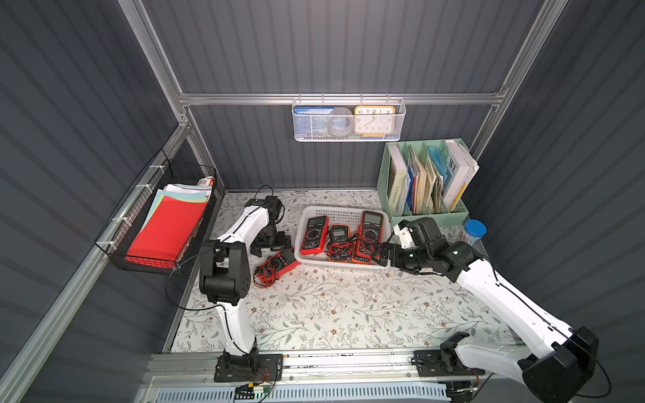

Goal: Put the multimeter into the basket
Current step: Move the multimeter to the center of the board.

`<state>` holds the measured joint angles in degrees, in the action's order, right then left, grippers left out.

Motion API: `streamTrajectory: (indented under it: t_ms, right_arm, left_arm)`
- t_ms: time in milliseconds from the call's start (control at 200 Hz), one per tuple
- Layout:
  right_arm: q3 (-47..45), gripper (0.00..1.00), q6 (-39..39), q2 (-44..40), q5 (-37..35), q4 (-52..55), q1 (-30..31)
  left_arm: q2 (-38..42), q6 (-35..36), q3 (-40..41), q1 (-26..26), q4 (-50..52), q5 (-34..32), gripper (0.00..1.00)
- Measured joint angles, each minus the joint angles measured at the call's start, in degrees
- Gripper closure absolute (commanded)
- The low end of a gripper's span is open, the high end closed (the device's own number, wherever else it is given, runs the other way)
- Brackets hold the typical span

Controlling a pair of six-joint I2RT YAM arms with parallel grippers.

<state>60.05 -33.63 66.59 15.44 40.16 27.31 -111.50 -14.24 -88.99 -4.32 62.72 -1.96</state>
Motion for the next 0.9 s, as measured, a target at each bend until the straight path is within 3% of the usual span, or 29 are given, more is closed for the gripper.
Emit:
streamTrajectory:
  t_ms: [240, 505, 635, 760, 901]
  right_arm:
    - [-0.2, 0.01, 0.0, 0.0, 0.0, -0.1, 0.0]
    - [0.1, 0.01, 0.0, 0.8, 0.1, -0.1, 0.0]
    - [0.4, 0.01, 0.0, 1.3, 0.2, -0.3, 0.0]
    - [0.4, 0.01, 0.0, 2.0, 0.5, -0.5, 0.0]
    - [0.4, 0.01, 0.0, 2.4, 1.0, -1.2, 0.0]
  left_arm:
    - [2.1, -1.1, 5.9, 2.5, -4.2, 5.4, 0.01]
    - [11.8, -4.5, 19.7, 2.8, -14.1, 11.5, 0.01]
    - [16.3, -6.1, 24.6, 2.6, -14.3, 15.6, 0.01]
    - [17.7, -6.3, 23.3, 1.8, -12.2, 14.9, 0.01]
    - [17.3, -4.1, 14.6, 0.2, -7.6, 8.9, 0.01]
